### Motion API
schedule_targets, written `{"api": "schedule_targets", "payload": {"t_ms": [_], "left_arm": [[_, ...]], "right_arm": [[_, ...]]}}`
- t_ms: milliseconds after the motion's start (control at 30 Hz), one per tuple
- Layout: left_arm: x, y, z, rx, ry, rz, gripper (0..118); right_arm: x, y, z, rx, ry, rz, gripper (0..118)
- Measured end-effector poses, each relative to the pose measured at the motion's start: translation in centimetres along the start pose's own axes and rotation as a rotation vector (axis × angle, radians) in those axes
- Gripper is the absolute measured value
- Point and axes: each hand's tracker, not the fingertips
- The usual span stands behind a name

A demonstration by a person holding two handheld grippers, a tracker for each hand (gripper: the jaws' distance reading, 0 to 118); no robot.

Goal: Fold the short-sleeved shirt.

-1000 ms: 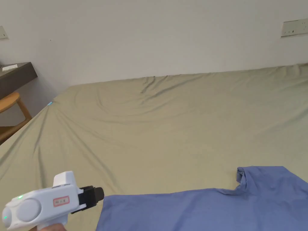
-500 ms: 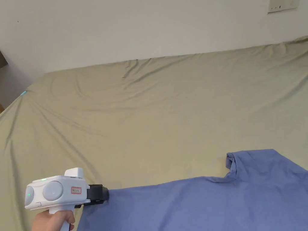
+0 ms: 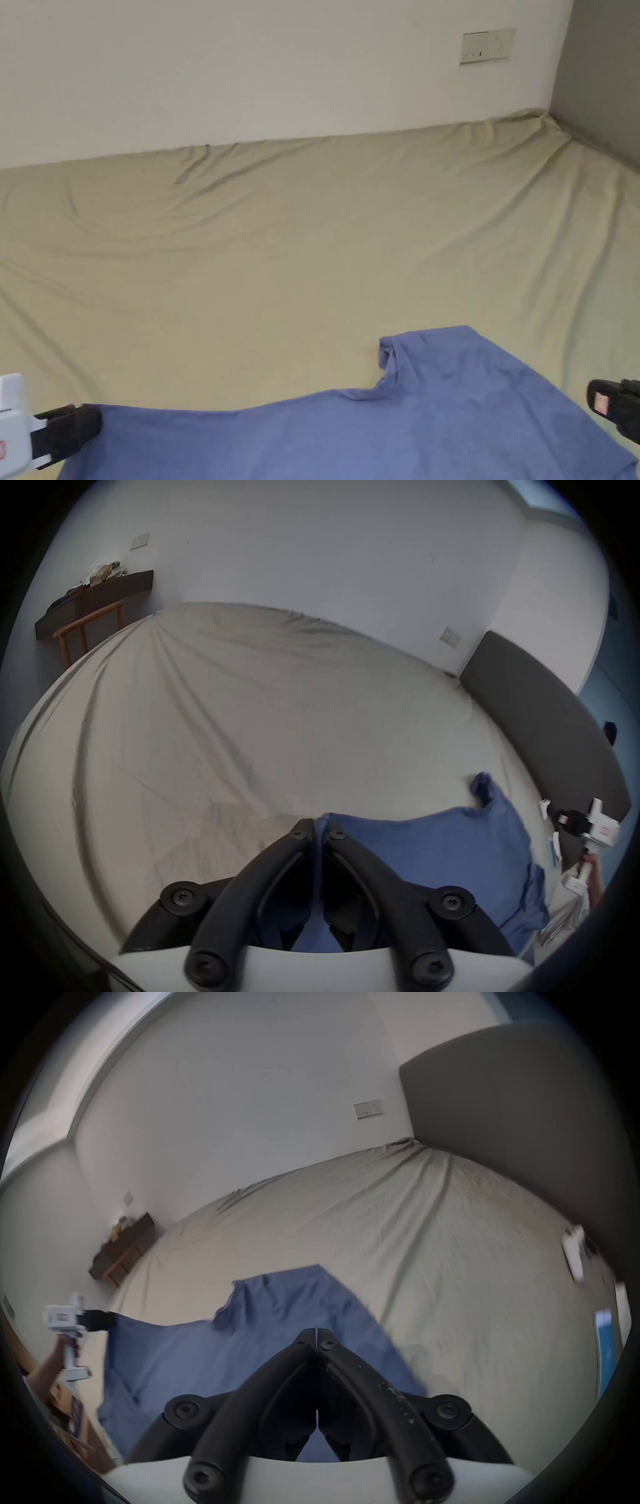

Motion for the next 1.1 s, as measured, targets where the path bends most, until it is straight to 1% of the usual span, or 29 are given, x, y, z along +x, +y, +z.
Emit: {"api": "schedule_targets", "payload": {"t_ms": [33, 67, 100, 133, 167, 200, 233, 267, 300, 367, 400, 467, 500, 533, 567, 600, 633, 667, 700, 733, 800, 833, 900, 967, 1033, 1067, 1100], "left_arm": [[0.4, 0.1, 0.5, 0.016, -0.018, 0.015, 3], [0.6, 0.1, 1.0, 0.031, -0.042, 0.014, 3], [0.9, 0.1, 1.5, 0.037, -0.045, 0.016, 3], [1.1, 0.1, 1.9, 0.034, -0.059, 0.027, 2], [1.2, 0.2, 1.9, 0.035, -0.093, 0.064, 2], [1.2, 0.1, 2.1, 0.035, -0.121, 0.077, 2], [1.3, 0.0, 2.3, 0.042, -0.121, 0.078, 2], [1.5, -0.1, 2.5, 0.044, -0.113, 0.081, 2], [1.8, 0.0, 2.4, 0.043, -0.115, 0.079, 2], [2.1, -0.1, 2.4, 0.034, -0.11, 0.064, 2], [2.2, -0.2, 2.3, 0.028, -0.106, 0.057, 2], [1.9, -0.1, 1.5, 0.013, -0.109, 0.054, 2], [2.0, -0.3, 1.2, 0.007, -0.094, 0.04, 2], [2.1, -0.4, 1.0, -0.004, -0.079, 0.026, 2], [1.8, -0.4, 0.5, -0.016, -0.064, 0.008, 2], [1.7, -0.5, 0.3, -0.018, -0.057, 0.008, 2], [1.6, -0.5, 0.2, -0.021, -0.06, 0.014, 2], [1.4, -0.6, 0.0, -0.022, -0.056, 0.022, 2], [1.1, -0.6, -0.4, -0.021, -0.051, 0.036, 2], [1.1, -0.7, -0.6, -0.022, -0.047, 0.041, 2], [1.1, -0.6, -1.1, -0.03, -0.029, 0.024, 2], [1.1, -0.6, -1.2, -0.033, 0.006, -0.004, 2], [0.9, -0.5, -1.0, -0.016, 0.025, -0.051, 2], [0.2, -0.4, -0.1, 0.019, 0.022, -0.035, 2], [-0.4, -0.4, 1.5, 0.065, 0.004, -0.024, 2], [-0.6, -0.6, 2.3, 0.085, -0.003, -0.016, 2], [-1.0, -0.9, 3.2, 0.098, -0.017, -0.01, 2]], "right_arm": [[-0.2, 1.2, -1.8, -0.006, -0.016, 0.051, 0], [0.1, 2.5, -4.0, -0.047, -0.005, 0.087, 0], [0.0, 3.6, -6.2, -0.062, -0.017, 0.124, 1], [0.0, 4.5, -8.2, -0.09, -0.032, 0.145, 2], [0.2, 5.5, -10.7, -0.169, -0.02, 0.191, 12], [1.6, 6.1, -13.6, -0.26, -0.025, 0.193, 59], [2.0, 6.3, -15.6, -0.33, -0.046, 0.174, 97], [2.2, 6.2, -17.3, -0.375, -0.066, 0.154, 118], [2.5, 6.3, -18.6, -0.395, -0.024, 0.164, 116], [2.2, 6.5, -20.3, -0.369, -0.052, 0.199, 87], [2.0, 6.6, -21.1, -0.38, -0.066, 0.216, 81], [2.0, 6.4, -21.8, -0.382, -0.055, 0.218, 81], [2.1, 6.3, -22.2, -0.396, -0.038, 0.19, 74], [2.0, 6.1, -22.3, -0.407, -0.045, 0.168, 69], [1.9, 6.0, -21.9, -0.388, -0.075, 0.181, 60], [1.4, 5.9, -21.3, -0.367, -0.06, 0.214, 33], [1.6, 6.0, -20.8, -0.364, -0.026, 0.226, 11], [1.8, 5.8, -20.2, -0.365, -0.028, 0.223, 5], [1.6, 5.6, -19.5, -0.365, 0.022, 0.192, 4], [1.5, 5.3, -18.9, -0.363, 0.044, 0.187, 4], [1.4, 4.7, -17.2, -0.327, 0.021, 0.212, 3], [1.4, 4.6, -16.3, -0.291, -0.001, 0.235, 3], [1.2, 4.6, -13.7, -0.21, -0.038, 0.246, 3], [1.4, 4.6, -10.7, -0.133, -0.029, 0.218, 3], [0.9, 4.4, -7.1, -0.078, -0.017, 0.223, 3], [0.7, 4.1, -5.3, -0.058, -0.022, 0.241, 3], [0.6, 3.6, -3.3, -0.019, -0.025, 0.239, 3]]}}
